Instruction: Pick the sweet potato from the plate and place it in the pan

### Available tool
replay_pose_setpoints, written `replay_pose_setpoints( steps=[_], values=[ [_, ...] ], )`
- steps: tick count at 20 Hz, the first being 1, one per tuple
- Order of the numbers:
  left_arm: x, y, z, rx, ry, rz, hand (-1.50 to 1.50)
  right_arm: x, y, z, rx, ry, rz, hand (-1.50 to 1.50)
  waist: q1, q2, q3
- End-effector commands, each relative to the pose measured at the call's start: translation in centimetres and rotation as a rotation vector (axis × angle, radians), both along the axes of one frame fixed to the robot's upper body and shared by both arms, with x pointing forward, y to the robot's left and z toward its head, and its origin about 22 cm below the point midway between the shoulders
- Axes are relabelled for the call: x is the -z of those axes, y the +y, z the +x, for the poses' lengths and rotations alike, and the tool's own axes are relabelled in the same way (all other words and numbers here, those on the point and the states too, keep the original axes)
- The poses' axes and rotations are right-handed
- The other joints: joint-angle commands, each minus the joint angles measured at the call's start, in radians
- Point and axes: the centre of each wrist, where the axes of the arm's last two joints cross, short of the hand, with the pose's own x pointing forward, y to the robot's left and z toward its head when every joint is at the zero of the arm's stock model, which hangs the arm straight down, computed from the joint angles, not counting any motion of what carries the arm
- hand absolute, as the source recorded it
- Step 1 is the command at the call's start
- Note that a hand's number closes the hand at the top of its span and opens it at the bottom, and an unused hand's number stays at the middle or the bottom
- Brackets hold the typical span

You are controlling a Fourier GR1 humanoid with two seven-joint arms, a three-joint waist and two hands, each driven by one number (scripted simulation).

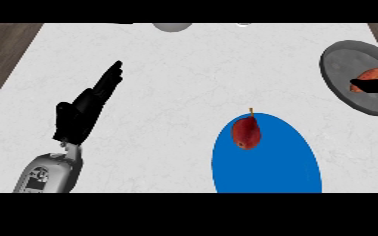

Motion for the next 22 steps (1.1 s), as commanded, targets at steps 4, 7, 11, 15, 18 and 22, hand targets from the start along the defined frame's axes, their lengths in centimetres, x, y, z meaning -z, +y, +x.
replay_pose_setpoints(
  steps=[4, 7, 11, 15, 18, 22],
  values=[
    [0.6, 0.1, -0.6, 0.001, 0.005, 0.002, 0.0, -2.5, -1.8, -0.1, -0.011, -0.311, 0.18, -1.5, -0.006, 0.0, 0.003],
    [0.3, -0.8, -0.5, -0.004, 0.005, 0.009, 0.0, -0.8, -1.3, -0.5, -0.015, -0.407, 0.294, -1.5, -0.014, -0.003, 0.003],
    [1.3, 1.1, -0.3, -0.034, 0.018, 0.005, 0.0, 0.8, -3.2, -2.9, -0.078, -0.46, 0.43, -1.5, -0.03, -0.005, 0.0],
    [0.1, 0.9, 0.3, -0.028, -0.008, -0.003, 0.0, 0.9, -5.9, -5.7, -0.141, -0.473, 0.459, -1.5, -0.031, -0.007, 0.0],
    [0.5, 1.0, -0.8, -0.033, 0.022, -0.018, 0.0, 3.2, -7.0, -8.6, -0.21, -0.501, 0.459, -1.5, -0.036, -0.016, -0.001],
    [0.3, 0.9, -0.3, -0.039, 0.012, 0.002, 0.0, 3.9, -7.4, -9.7, -0.245, -0.561, 0.396, -1.5, -0.037, -0.017, -0.002]
  ],
)
